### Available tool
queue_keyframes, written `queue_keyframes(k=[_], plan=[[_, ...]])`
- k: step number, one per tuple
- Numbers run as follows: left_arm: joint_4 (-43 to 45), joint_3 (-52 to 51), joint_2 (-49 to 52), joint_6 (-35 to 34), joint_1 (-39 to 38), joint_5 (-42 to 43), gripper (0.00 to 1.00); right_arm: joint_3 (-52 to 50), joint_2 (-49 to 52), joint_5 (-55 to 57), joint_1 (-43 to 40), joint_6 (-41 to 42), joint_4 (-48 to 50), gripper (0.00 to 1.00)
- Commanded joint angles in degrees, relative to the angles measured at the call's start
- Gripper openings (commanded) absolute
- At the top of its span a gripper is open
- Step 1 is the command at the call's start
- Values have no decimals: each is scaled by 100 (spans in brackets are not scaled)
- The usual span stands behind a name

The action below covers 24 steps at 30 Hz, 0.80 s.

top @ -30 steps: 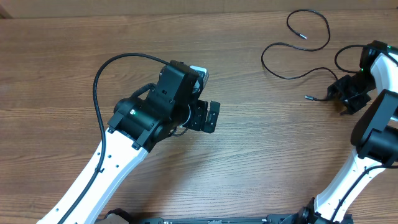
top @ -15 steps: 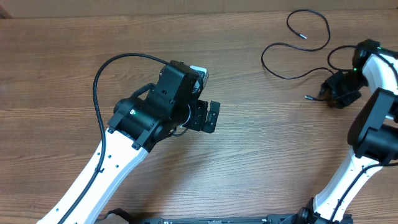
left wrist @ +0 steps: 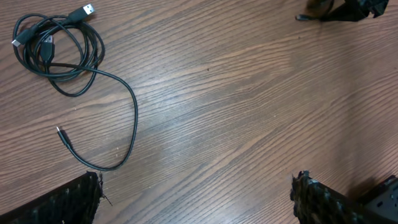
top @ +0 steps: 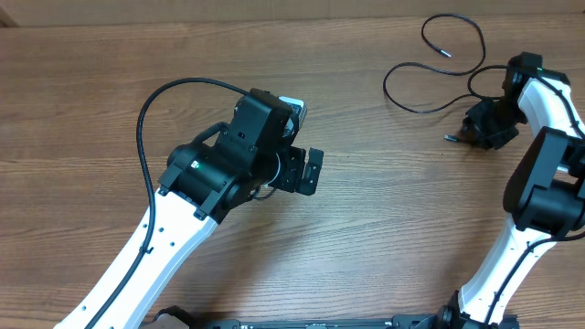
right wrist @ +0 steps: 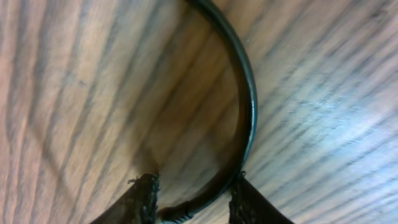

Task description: Untangle cables

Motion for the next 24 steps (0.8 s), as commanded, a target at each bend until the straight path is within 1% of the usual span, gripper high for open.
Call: queue_keyframes(k=[1, 3, 8, 9, 13, 21, 24], plan=[[4, 20, 31, 4, 20, 39, 99, -42, 181, -17, 116, 33, 146, 32], [4, 20, 31, 4, 20, 39, 100, -42, 201, -17, 125, 31, 269, 27], [7, 20, 31, 2, 20, 42, 100, 72, 201, -94, 125, 24, 870, 6], [7, 20, 31, 2, 20, 39, 99, 131, 201, -168, 125, 26, 984, 4], [2, 20, 31, 4, 20, 42, 100, 634, 199, -682, 125, 26, 1281, 4], [4, 20, 31, 0, 20, 44, 99, 2632, 199, -1377, 127, 26, 1283, 4], [4, 20, 31, 0, 20, 46, 100, 3075, 199, -1403, 162, -24, 1327, 4]])
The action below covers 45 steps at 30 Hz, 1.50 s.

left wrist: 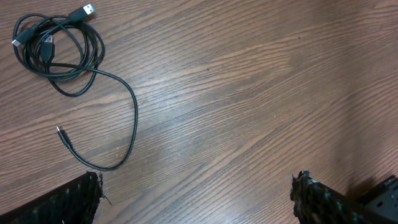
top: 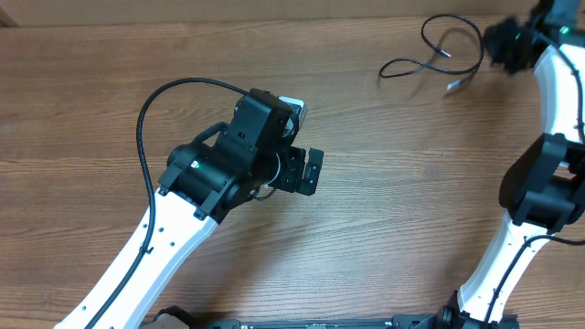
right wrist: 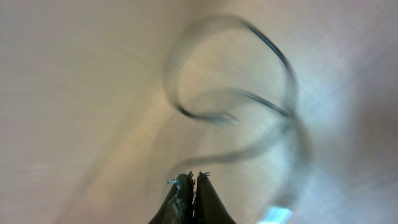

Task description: Untangle cables

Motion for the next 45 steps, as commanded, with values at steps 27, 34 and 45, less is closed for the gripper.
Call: queue_keyframes(k=[27, 34, 45], plan=[[7, 20, 31, -2, 20, 66, 100, -649, 138, 1023, 848, 706, -1513, 91], [-4, 20, 31, 0, 20, 66, 100, -1047, 138, 1023, 839, 776, -1008, 66], [-15, 20, 31, 2, 20, 63, 100, -1049, 138, 1156, 918, 756, -942, 63]])
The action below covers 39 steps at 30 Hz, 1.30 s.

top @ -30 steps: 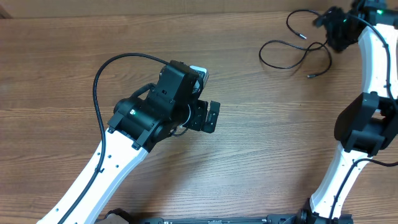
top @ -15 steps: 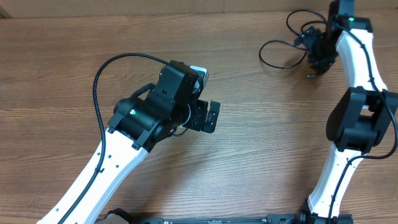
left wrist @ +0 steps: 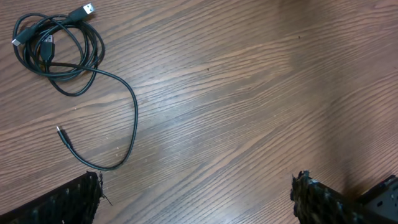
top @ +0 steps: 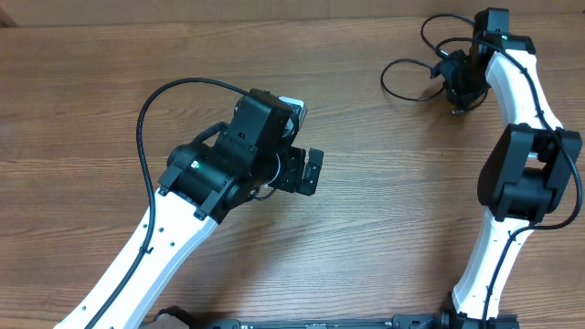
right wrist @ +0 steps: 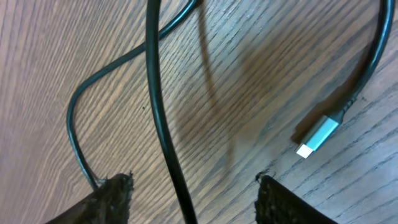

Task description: Untangle cables

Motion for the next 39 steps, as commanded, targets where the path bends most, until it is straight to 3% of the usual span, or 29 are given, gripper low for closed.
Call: queue_keyframes(k=[1, 4, 8, 12, 13, 23, 27, 33, 37, 39], plan=[[-7, 20, 31, 2, 20, 61, 100, 0, -4, 151, 68, 7, 11, 61], [-9, 20, 31, 2, 20, 61, 100, 2, -4, 151, 87, 2, 114, 39], [-44, 20, 31, 2, 20, 61, 100, 9, -7, 26, 92, -505, 597, 29], [-48, 20, 31, 2, 20, 61, 100, 127, -7, -330, 90, -1421, 992, 4], [-48, 20, 31, 2, 20, 59, 100, 210, -7, -332, 83, -1550, 1012, 4], [-46, 20, 31, 2, 20, 61, 100, 1600, -9, -726, 98, -3674, 898, 4], [-48, 20, 31, 2, 20, 61, 100, 1604, -7, -903, 107, -4607, 844, 4], [-17, 20, 31, 2, 20, 61, 99, 1034, 17, -629, 105, -4839, 977, 4], [-15, 20, 31, 2, 20, 61, 100, 575, 94, -538, 94, -4605, 1064, 15], [-15, 20, 31, 2, 20, 61, 99, 415, 153, -540, 94, -4415, 1078, 38]])
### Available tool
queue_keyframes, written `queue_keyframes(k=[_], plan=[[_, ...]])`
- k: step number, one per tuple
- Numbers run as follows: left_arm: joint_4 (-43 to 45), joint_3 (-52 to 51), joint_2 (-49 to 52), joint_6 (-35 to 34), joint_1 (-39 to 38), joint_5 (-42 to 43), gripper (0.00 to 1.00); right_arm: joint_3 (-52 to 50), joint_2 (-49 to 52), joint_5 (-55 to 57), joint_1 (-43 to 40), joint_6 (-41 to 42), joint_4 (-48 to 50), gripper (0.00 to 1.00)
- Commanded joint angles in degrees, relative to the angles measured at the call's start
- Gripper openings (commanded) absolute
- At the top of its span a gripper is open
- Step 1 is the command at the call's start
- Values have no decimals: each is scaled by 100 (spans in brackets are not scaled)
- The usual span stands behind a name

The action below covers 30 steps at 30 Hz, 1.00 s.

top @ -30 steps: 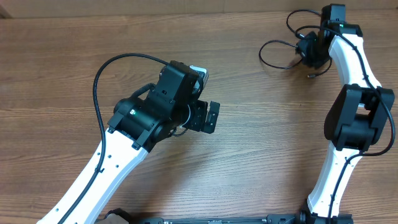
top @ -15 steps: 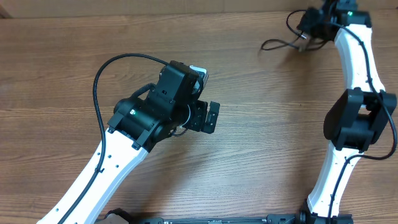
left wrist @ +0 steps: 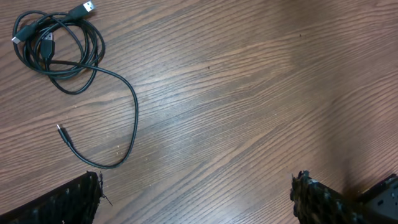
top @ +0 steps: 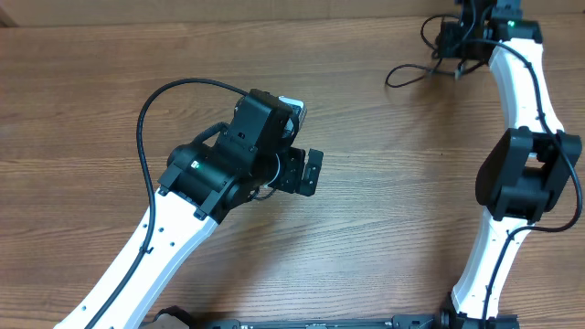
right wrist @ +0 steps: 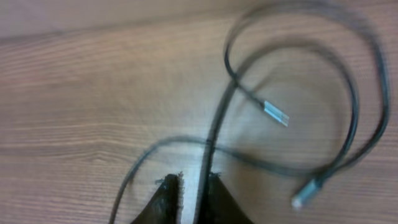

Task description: Untangle cables

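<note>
A thin black cable (top: 402,71) lies in loose loops at the table's far right. My right gripper (top: 454,41) is over its far loops. In the right wrist view that gripper (right wrist: 194,193) is shut on a strand of the cable (right wrist: 214,134), and a silver plug (right wrist: 275,112) lies beyond the fingers. A second black cable, wound in a coil (left wrist: 56,46) with a loose tail (left wrist: 127,118), shows only in the left wrist view. My left gripper (left wrist: 196,186) hangs open above bare wood, apart from the coil, at mid-table (top: 311,172).
The wooden table (top: 384,228) carries only the cables and the arms. The left arm's own black hose (top: 146,119) arcs over the table's left part. The right arm (top: 521,100) stretches along the right side to the far edge.
My right gripper was open just above the cable by a silver plug. It now sits farther back at the table's far edge, shut on a strand. The cable's loops have shifted slightly. The left arm is unchanged.
First my right gripper was low at the table's right side with its fingers around a bend of the cable. Then it was shut and raised at the far right corner, the cable displaced. Later it was open over the loops, and now it grips a strand.
</note>
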Motion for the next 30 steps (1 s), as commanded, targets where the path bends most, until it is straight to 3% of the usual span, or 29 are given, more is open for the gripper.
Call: queue_keyframes(k=[1, 2, 3, 4, 8, 20, 23, 26, 28, 30], plan=[[13, 20, 31, 2, 20, 61, 99, -245, 122, 111, 20, 249, 39, 49], [11, 20, 31, 2, 20, 63, 99, -269, 142, 177, 20, 448, 28, 70], [7, 20, 31, 2, 20, 63, 99, -275, 142, 232, 20, 640, 26, 85], [7, 20, 31, 2, 20, 63, 99, -273, 142, 280, 15, 846, 28, 92], [7, 20, 31, 2, 20, 63, 100, -133, 127, 278, -24, 1261, -153, 100], [4, 20, 31, 2, 20, 63, 100, 138, 129, 1117, -103, 1899, -1263, 100], [4, 20, 31, 2, 20, 63, 100, 136, 129, 1099, -103, 2017, -1410, 87], [9, 20, 31, 2, 20, 61, 99, 114, 131, 970, -83, 2022, -1388, 58], [9, 20, 31, 2, 20, 61, 99, 85, 129, 885, -63, 2015, -1279, 31], [9, 20, 31, 2, 20, 61, 100, 61, 131, 879, -44, 1998, -1150, 13]])
